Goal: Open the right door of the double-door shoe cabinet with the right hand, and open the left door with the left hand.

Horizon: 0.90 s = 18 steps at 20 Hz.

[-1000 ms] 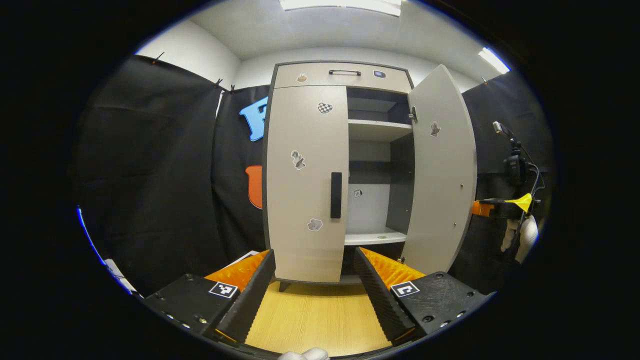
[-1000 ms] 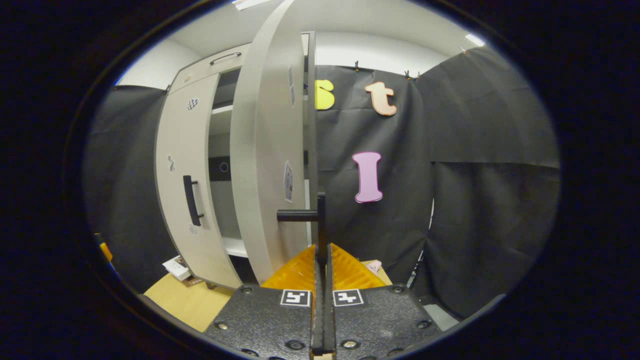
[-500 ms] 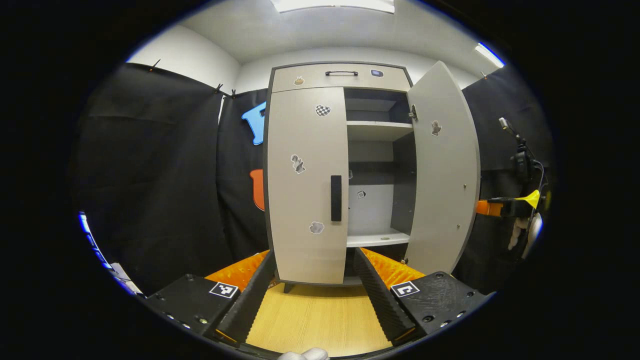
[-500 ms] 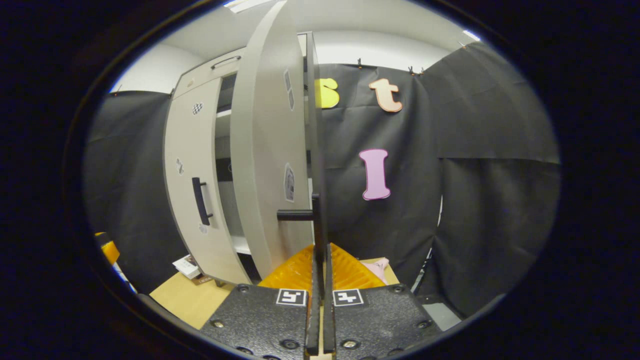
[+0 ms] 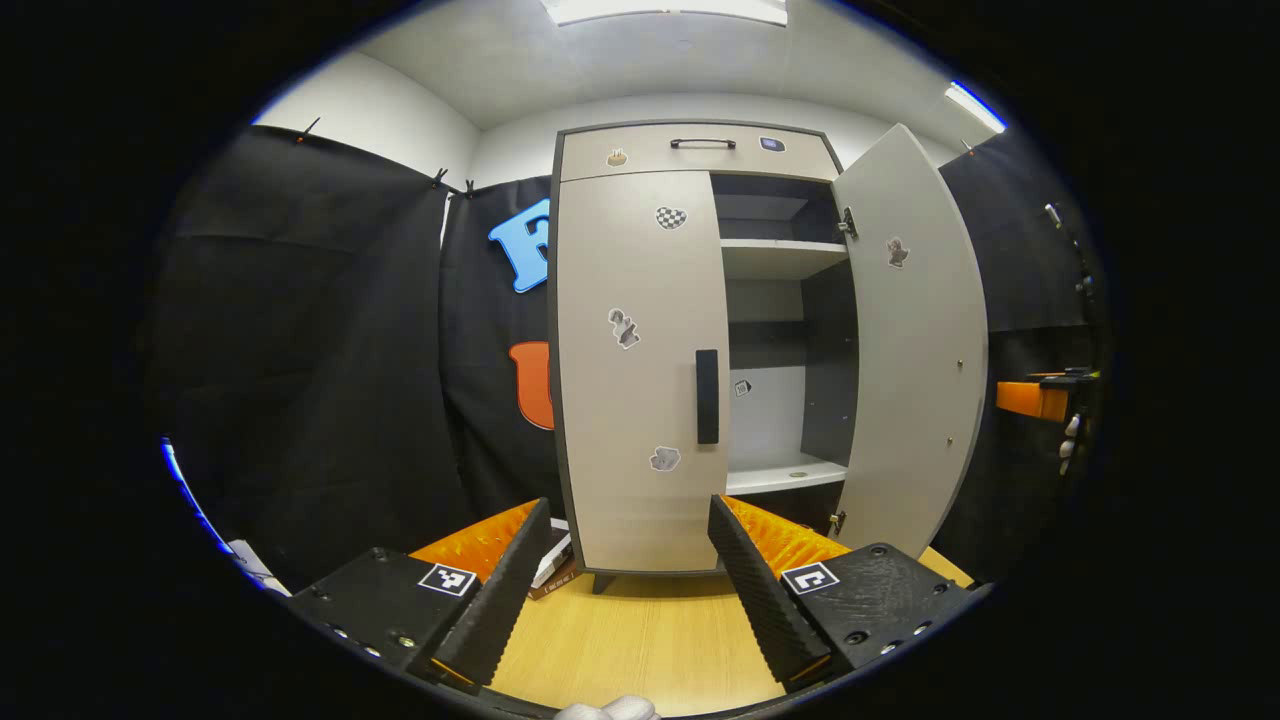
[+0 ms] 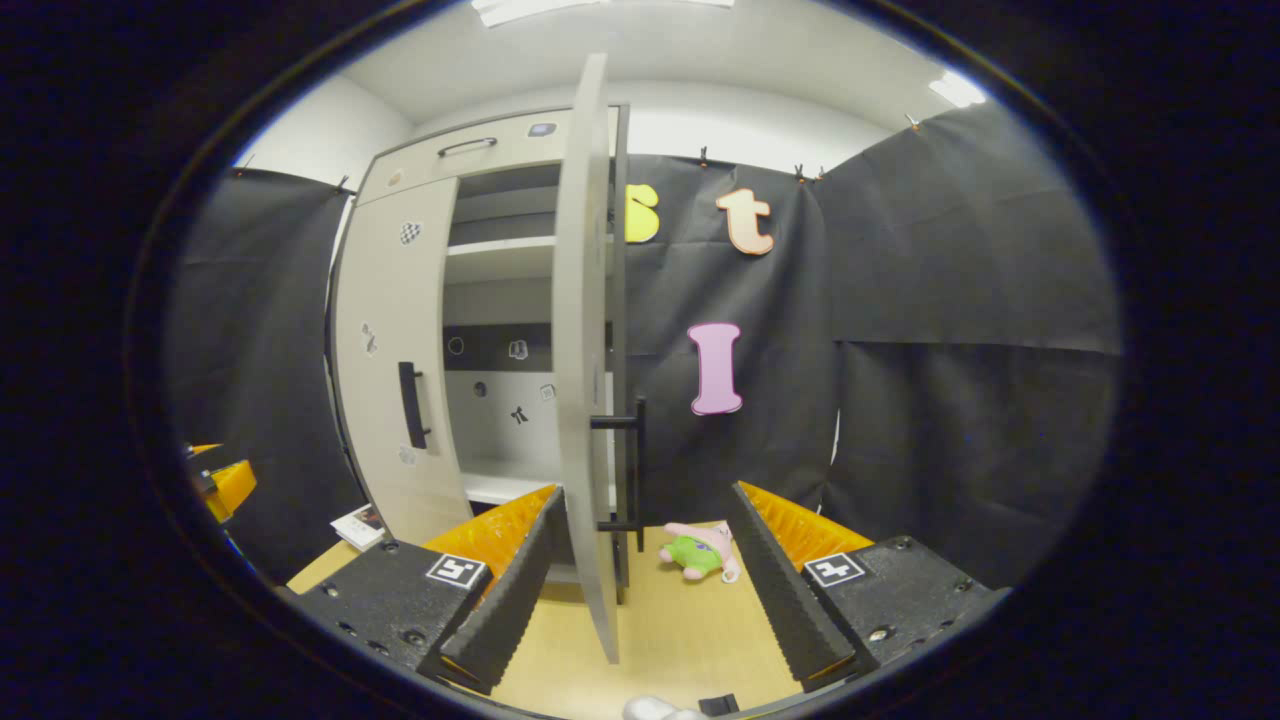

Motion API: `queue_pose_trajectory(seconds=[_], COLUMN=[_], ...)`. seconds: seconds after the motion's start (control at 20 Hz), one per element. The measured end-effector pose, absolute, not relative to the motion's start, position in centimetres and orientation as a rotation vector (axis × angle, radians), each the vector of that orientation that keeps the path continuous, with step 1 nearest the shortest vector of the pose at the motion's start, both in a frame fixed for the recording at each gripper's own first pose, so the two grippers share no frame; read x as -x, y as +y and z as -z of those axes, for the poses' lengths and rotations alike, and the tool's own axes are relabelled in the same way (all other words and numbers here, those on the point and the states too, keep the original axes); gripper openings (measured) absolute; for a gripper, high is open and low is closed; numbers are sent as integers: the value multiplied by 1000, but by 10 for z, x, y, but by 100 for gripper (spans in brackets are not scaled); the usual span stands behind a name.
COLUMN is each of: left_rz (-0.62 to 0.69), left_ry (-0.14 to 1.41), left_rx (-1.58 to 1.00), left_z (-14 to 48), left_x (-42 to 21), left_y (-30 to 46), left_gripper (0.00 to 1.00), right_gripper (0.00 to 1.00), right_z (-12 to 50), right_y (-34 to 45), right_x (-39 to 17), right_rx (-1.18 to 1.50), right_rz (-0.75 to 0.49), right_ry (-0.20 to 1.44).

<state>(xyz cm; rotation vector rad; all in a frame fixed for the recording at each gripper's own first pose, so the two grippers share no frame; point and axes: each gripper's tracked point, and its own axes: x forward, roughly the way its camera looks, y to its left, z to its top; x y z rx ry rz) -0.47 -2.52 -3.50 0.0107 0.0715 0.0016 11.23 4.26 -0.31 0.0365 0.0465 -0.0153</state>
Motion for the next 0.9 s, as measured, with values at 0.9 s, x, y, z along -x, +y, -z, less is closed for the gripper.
queue_pose_trajectory(seconds=[0.9], left_rz=[67], left_ry=[28], left_rx=[-22], left_z=[27], left_x=[-91], left_y=[-55], left_gripper=[95], right_gripper=[99], right_z=[36], right_y=[130], right_x=[-70], right_rx=[-67], right_rz=[-84], right_ry=[58])
